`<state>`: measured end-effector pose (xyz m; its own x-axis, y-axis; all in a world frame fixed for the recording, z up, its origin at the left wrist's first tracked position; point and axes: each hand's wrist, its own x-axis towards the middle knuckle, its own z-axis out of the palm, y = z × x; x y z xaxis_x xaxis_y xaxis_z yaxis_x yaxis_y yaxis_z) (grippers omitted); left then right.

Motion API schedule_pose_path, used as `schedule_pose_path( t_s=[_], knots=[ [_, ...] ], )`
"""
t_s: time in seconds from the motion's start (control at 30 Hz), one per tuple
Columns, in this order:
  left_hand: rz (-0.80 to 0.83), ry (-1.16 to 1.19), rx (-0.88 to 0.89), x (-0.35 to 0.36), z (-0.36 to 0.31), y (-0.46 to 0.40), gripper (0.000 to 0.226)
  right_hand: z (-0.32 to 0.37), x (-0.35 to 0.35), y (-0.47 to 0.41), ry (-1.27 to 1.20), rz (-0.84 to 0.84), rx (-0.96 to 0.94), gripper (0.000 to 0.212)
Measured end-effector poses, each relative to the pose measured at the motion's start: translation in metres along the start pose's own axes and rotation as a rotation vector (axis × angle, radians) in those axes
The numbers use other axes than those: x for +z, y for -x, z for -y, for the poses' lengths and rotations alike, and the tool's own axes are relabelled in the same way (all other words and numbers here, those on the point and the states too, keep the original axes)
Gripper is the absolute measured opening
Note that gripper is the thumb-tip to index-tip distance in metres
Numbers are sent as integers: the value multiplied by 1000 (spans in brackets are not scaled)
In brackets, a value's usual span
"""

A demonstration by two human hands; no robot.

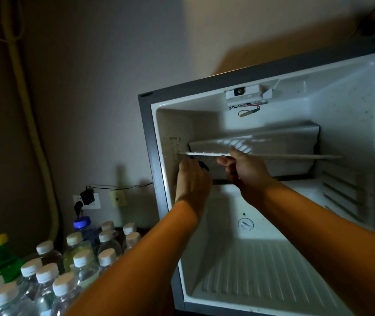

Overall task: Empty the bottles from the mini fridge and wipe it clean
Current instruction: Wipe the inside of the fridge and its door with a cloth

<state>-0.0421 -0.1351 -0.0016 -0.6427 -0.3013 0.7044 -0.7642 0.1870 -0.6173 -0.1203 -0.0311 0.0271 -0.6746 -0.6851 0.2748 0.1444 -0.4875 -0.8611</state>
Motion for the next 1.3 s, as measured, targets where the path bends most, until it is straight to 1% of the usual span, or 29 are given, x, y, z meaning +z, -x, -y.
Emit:
schedule_pose_path(
  t_s=[0.13,0.27,0.37,0.43,0.5,0.6,0.7,0.8,0.9,0.97,1.0,1.07,1.1,1.17,1.23,1.3],
  knots=[
    [29,-15,50,-19,18,17,25,-6,2,4,14,-17,16,23],
    [50,38,78,-45,39,47,24,-17,-1,9,67,-43,24,31],
    [47,109,93,-50,52,65,23,-21,-1,11,75,-72,25,28],
    [23,207,97,-48,56,71,22,-21,0,13,64,-83,24,28],
    [12,312,68,-50,60,75,22,-19,1,15,53,-94,28,28],
    [23,450,-13,-55,63,79,30,-19,2,19,22,-114,29,30],
    [15,560,-76,-59,67,81,37,-22,0,23,9,-109,47,27],
    [0,635,-123,-61,69,79,35,-22,-3,26,7,-91,69,26],
    [0,713,-165,-61,68,79,35,-19,-5,28,3,-74,159,30],
    [-4,768,-207,-60,68,79,36,-17,-8,32,108,-44,242,45],
    [-6,807,-234,-59,68,79,36,-17,-11,36,228,-43,244,54],
    [-22,913,-308,-60,69,77,35,-21,-14,46,508,-40,178,71],
    [-29,986,-347,-61,69,77,33,-24,-14,55,582,7,169,77],
    [-23,1129,-409,-64,67,73,27,-32,-14,74,550,183,282,84],
    [11,1237,-447,-69,63,71,22,-37,-15,88,386,370,432,85],
    [20,1312,-496,-74,58,70,21,-36,-16,96,201,523,518,80]
  ],
)
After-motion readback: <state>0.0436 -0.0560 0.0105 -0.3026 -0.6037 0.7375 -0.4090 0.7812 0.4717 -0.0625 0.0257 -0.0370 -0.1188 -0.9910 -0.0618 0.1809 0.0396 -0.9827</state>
